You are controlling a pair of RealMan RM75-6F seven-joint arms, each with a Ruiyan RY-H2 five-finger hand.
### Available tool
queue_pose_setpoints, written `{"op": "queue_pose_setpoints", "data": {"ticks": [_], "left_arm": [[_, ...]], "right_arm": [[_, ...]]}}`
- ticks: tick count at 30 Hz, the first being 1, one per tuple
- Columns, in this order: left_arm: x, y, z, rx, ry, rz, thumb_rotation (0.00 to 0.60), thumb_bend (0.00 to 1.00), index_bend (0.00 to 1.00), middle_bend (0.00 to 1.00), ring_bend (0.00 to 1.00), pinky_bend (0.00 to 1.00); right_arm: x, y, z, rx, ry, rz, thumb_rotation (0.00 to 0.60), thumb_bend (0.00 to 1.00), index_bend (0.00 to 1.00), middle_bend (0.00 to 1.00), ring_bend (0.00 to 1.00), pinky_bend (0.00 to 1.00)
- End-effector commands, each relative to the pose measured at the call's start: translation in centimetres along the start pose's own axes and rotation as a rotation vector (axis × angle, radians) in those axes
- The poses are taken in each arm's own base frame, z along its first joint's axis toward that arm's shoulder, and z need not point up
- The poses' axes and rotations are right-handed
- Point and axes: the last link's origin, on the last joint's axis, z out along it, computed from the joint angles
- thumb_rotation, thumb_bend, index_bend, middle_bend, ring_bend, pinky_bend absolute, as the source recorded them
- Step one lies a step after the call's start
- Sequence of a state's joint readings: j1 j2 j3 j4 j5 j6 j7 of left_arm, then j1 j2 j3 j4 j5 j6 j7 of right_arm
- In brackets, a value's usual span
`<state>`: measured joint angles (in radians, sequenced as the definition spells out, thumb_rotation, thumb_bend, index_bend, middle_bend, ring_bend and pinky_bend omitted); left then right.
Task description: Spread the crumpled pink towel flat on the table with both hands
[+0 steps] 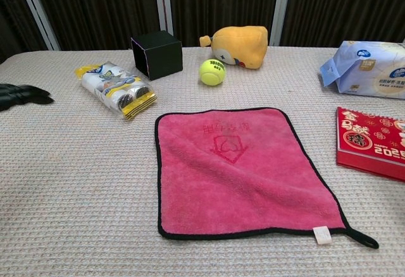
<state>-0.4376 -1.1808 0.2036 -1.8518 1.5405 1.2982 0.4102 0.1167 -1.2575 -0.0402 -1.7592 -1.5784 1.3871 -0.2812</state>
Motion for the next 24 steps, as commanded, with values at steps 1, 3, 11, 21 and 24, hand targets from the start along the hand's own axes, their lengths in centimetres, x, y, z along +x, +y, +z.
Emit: {"op": "queue_pose_setpoints", "data": {"ticks": [1,3,11,21,24], "left_arm": [[-0.5,4.0,2.0,-0.193,-0.073,0.065,0.6,0.7,0.0,0.0,0.0,0.0],[-0.6,5.0,2.6,-0.228,-0.094,0.08,0.6,0.72,0.0,0.0,0.0,0.0],[-1.9,9.8,5.7,-0.345,-0.181,0.15,0.6,0.76,0.0,0.0,0.0,0.0],[-3.7,12.8,7.0,-0.373,-0.254,0.182,0.6,0.76,0.0,0.0,0.0,0.0],[-4.1,13.3,6.9,-0.378,-0.269,0.19,0.6,0.76,0.0,0.0,0.0,0.0]], "right_arm": [[-0.1,0.1,-0.3,-0.002,0.005,0.005,0.6,0.41,0.0,0.0,0.0,0.0],[0.0,0.2,-0.2,-0.004,0.01,0.01,0.6,0.42,0.0,0.0,0.0,0.0],[0.5,0.9,0.0,-0.023,0.028,0.025,0.6,0.42,0.0,0.0,0.0,0.0],[0.7,1.4,-0.2,-0.035,0.043,0.038,0.6,0.42,0.0,0.0,0.0,0.0],[0.8,1.4,-0.3,-0.034,0.047,0.04,0.6,0.41,0.0,0.0,0.0,0.0]]}}
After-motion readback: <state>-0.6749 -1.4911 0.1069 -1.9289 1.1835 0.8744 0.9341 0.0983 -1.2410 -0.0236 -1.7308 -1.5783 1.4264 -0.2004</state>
